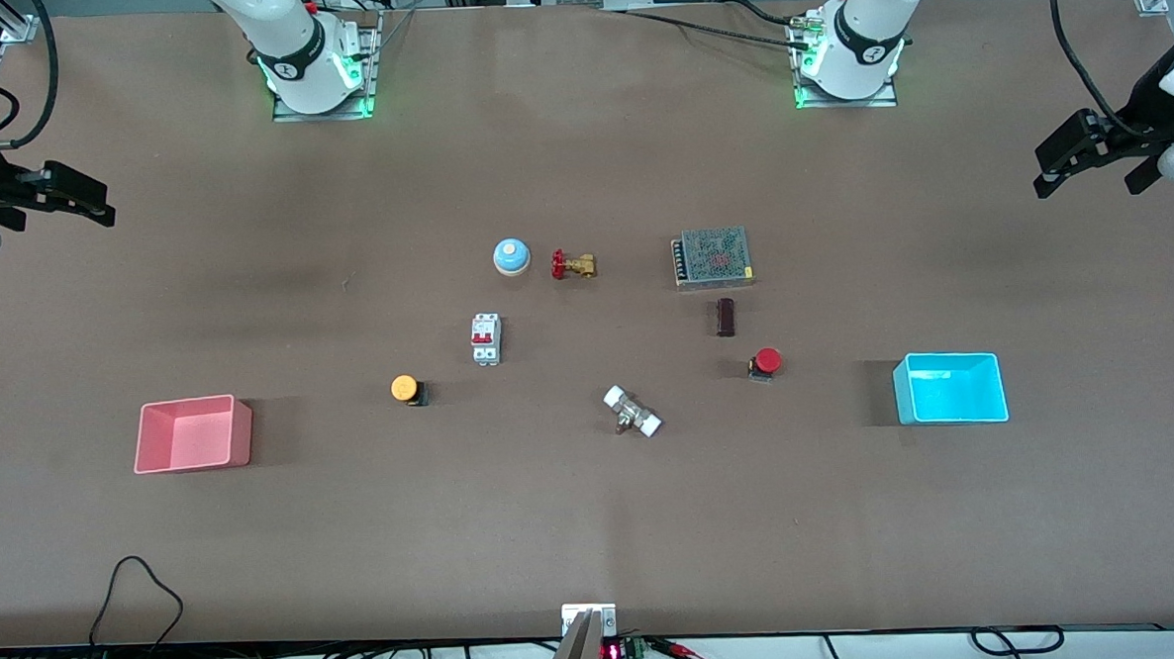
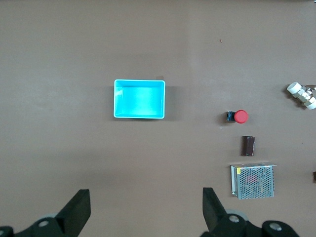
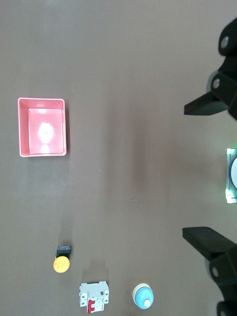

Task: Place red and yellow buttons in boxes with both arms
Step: 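Reach the right gripper to the yellow button while the left gripper reaches the red button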

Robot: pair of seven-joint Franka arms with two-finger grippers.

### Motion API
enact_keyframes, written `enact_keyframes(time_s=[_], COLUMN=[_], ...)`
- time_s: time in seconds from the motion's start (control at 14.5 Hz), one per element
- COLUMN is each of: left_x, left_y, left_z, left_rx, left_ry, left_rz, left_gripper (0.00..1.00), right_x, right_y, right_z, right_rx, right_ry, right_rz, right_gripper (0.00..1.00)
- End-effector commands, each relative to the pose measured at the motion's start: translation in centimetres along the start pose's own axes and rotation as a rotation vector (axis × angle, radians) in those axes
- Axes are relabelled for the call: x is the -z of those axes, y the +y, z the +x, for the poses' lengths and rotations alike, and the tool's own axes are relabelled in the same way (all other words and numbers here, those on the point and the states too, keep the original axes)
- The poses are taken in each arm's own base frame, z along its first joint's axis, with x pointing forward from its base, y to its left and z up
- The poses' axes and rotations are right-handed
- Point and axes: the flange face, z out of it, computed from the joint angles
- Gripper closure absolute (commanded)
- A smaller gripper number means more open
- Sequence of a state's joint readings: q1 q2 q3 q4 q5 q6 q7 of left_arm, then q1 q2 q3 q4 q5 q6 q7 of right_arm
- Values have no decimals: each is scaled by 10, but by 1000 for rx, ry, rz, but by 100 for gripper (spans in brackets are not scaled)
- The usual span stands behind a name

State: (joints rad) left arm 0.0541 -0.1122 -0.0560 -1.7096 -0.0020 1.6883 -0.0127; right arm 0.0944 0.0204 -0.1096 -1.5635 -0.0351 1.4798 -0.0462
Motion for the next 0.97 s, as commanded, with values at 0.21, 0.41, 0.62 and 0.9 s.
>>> enact_keyframes(time_s=[0.21, 0.41, 0.62, 0.9], left_x=[1, 0, -8, -42], left_y=[-1, 2, 4, 14], left_z=[-7, -6, -1, 19], left_rx=[-15, -18, -9, 17], left_ry=[-4, -7, -11, -30], left_rz=[-12, -11, -12, -15], left_gripper=[0, 0, 0, 0], right_x=[0, -13, -37, -73], right_y=[-1, -10, -22, -62], right_z=[-8, 4, 24, 56], right_rx=[8, 20, 28, 17], right_ry=[-7, -20, -34, -23], right_rz=[20, 20, 48, 46], right_gripper=[0, 0, 0, 0])
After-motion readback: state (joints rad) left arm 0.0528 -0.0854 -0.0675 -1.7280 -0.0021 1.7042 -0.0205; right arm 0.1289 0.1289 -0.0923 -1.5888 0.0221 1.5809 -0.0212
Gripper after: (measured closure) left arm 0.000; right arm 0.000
